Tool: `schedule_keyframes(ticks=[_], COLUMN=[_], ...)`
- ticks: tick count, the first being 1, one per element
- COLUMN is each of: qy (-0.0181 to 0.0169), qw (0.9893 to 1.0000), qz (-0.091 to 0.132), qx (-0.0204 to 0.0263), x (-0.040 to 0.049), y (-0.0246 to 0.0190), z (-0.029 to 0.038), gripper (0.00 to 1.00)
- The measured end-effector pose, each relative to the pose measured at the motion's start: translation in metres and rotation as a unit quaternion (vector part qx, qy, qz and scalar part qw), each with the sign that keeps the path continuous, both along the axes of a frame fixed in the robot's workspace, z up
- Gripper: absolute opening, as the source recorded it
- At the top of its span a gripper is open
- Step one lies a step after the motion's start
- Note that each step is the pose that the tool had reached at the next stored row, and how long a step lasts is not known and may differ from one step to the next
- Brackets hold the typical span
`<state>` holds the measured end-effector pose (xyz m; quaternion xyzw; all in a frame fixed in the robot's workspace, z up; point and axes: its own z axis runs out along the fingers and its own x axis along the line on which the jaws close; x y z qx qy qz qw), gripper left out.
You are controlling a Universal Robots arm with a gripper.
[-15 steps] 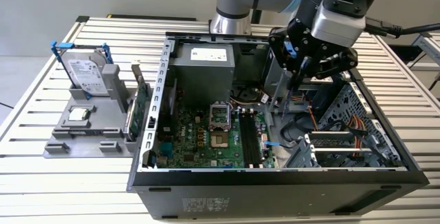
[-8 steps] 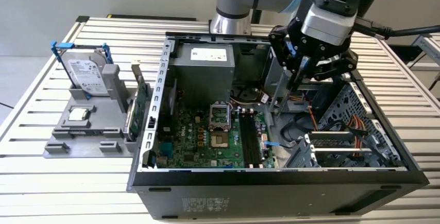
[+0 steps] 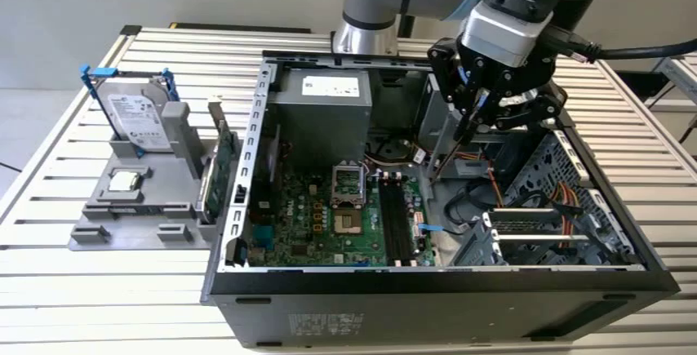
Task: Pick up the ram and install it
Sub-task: 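Insert the ram into the slot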
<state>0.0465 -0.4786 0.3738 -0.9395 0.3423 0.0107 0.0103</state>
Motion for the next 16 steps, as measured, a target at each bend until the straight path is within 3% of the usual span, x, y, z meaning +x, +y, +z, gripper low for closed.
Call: schedule_keyframes(ticks=[4,8,13,16], qy=[0.0000,0.0000,0.0000,0.0000], qw=[0.9993,0.9974,0.9931,0.9894], qz=[-0.036,-0.072,-0.118,-0.145], qx=[0.0000,-0.0001,0.0000,0.0000], x=[0.0000,0.0000,0.0000,0.0000], y=[0.0000,0.0000,0.0000,0.0000], z=[-0.0002,-0.0004,-0.0007,-0.0009], gripper=[0.00,0.00,0.00,0.00])
